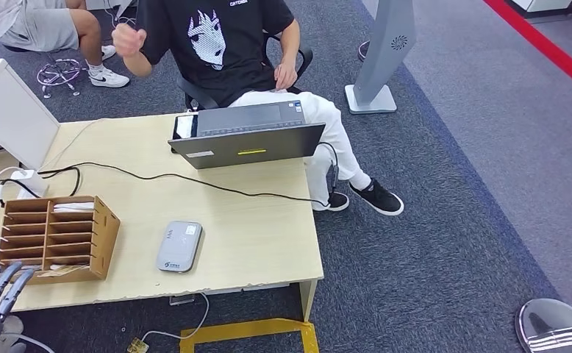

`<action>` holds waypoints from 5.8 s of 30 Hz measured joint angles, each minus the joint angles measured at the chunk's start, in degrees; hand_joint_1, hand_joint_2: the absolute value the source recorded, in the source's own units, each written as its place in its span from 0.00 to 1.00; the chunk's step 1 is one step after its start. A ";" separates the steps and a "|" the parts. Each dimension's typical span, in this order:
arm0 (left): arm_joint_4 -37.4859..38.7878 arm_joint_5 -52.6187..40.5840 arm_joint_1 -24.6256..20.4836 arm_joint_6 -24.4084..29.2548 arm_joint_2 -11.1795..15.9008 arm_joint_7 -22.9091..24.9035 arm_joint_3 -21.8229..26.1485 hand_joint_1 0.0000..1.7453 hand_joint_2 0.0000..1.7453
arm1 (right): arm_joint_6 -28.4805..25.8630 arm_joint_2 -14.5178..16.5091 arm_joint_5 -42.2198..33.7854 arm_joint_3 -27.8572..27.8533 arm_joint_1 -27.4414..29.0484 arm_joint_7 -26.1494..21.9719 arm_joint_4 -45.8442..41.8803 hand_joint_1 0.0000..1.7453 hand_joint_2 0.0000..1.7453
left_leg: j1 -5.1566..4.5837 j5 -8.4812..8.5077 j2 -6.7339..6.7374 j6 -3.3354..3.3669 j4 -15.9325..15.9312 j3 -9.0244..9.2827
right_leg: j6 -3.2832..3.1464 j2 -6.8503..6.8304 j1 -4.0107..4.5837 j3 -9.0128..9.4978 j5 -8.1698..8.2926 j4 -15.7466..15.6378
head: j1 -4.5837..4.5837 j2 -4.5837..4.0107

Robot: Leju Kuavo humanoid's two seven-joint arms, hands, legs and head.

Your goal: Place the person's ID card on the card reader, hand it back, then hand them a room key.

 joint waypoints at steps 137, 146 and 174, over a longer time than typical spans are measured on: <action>34.13 -3.27 -24.23 1.02 -17.06 -7.26 -0.63 0.00 1.00 | 2.02 -1.03 -4.13 0.19 -1.92 -1.66 0.02 0.00 1.00 | 0.04 0.12 0.01 -0.09 0.02 -0.02 | -0.06 0.03 0.00 -0.07 0.12 0.03 | -0.07 0.00; 34.13 -4.05 -23.53 1.24 -16.93 -6.46 1.40 0.00 1.00 | 2.01 -1.07 -4.15 0.19 -1.72 -1.66 0.02 0.00 1.00 | 0.04 0.13 0.01 -0.09 0.02 -0.02 | -0.06 0.02 0.00 -0.05 0.12 0.03 | -0.06 0.00; 39.28 -8.06 -27.05 3.70 -21.60 -7.96 1.78 0.00 1.00 | 2.07 -1.07 -3.28 0.19 -2.04 -1.48 0.04 0.00 1.00 | 0.03 0.13 0.01 -0.09 0.02 0.00 | -0.06 0.02 0.00 -0.06 0.13 0.02 | -0.06 0.00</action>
